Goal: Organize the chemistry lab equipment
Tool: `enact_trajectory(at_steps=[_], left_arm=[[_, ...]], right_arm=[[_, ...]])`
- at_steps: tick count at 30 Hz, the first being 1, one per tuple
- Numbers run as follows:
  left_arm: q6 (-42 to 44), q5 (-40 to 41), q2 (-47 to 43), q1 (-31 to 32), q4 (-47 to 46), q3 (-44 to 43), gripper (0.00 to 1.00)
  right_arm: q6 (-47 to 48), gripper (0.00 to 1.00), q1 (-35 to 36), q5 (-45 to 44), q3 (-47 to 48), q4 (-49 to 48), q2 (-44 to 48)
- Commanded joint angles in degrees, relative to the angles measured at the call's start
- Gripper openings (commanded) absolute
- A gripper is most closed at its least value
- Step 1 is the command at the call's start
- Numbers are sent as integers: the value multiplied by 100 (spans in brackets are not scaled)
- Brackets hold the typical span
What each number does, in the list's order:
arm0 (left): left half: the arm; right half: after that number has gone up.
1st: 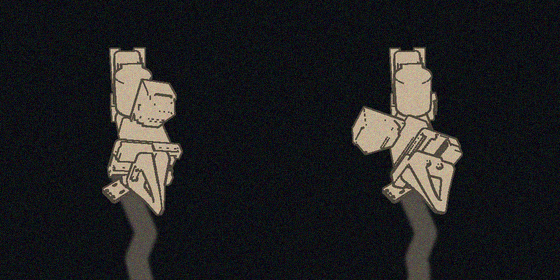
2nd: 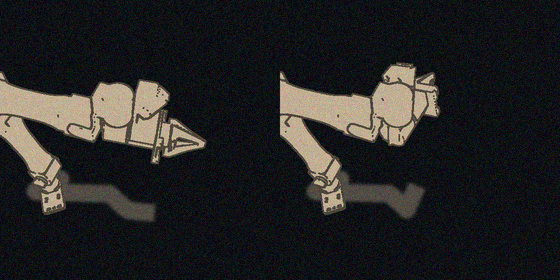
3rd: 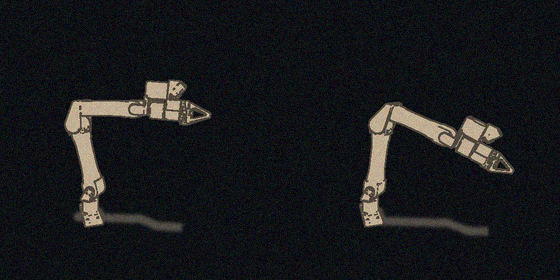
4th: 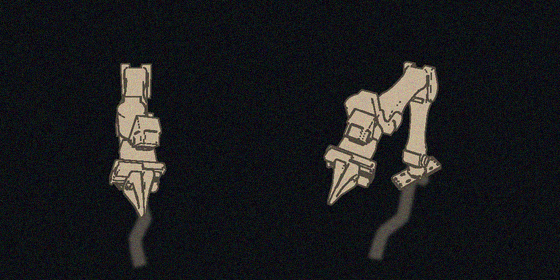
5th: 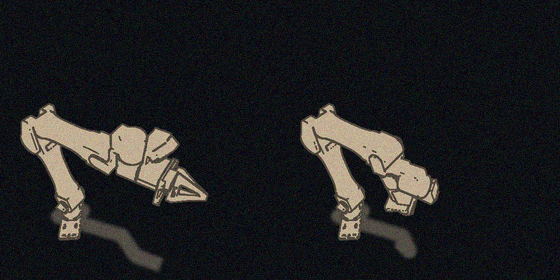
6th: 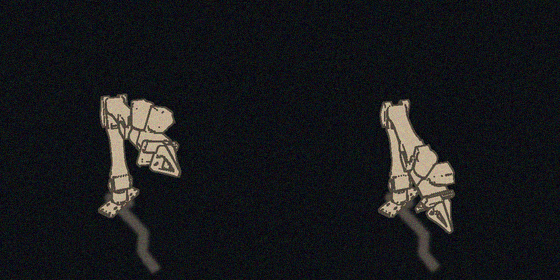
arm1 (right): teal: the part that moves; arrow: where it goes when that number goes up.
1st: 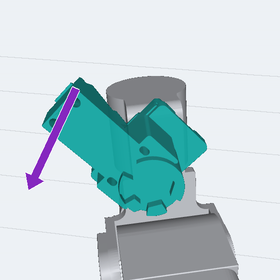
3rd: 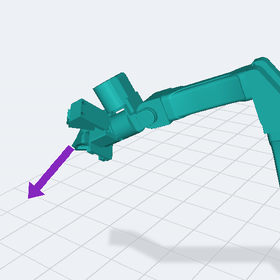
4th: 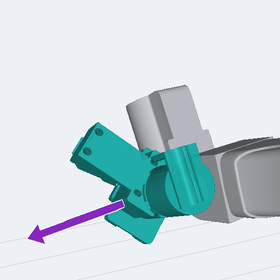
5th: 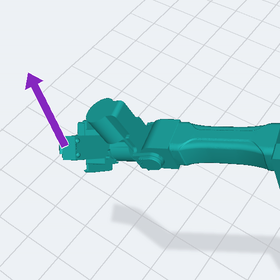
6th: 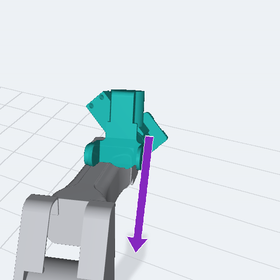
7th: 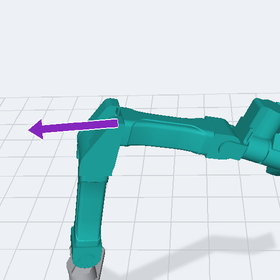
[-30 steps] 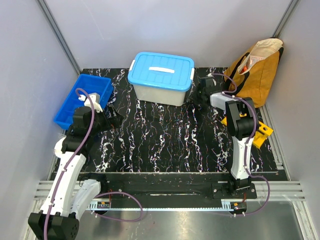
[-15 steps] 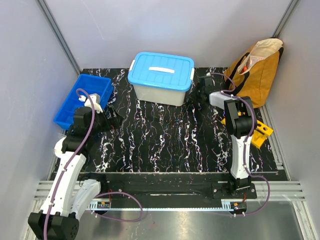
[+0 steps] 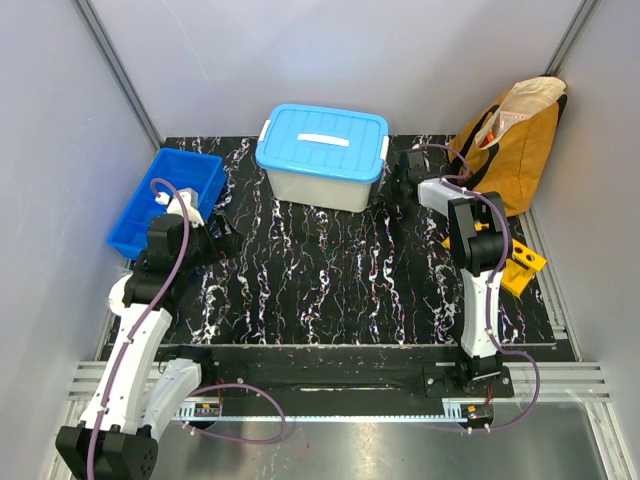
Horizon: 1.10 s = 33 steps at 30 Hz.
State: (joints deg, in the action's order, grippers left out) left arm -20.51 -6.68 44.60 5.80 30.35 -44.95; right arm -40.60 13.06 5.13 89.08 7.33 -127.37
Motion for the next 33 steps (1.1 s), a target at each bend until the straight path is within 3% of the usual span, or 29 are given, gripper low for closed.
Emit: enact_trajectory(at_steps=[1,11,22,29,33], left_arm=[[3,71,-127,17,-213,-216,99],[65,-237,-241,17,-424,-84,95],[83,-869,31,17,-574,-67,86],[-347,-2116,470,17,-670,-155,75],[-874,-2899,611,61,-1161,29,73]], right_arm=[[184,12,4,-310,84,576,-165],[456,0,4,-311,-645,620,756],[606,0,47,198,-2701,516,3075],[721,0,1153,761,-3871,-275,4729],[177,0,1848,1244,-4258,-1407,5222]])
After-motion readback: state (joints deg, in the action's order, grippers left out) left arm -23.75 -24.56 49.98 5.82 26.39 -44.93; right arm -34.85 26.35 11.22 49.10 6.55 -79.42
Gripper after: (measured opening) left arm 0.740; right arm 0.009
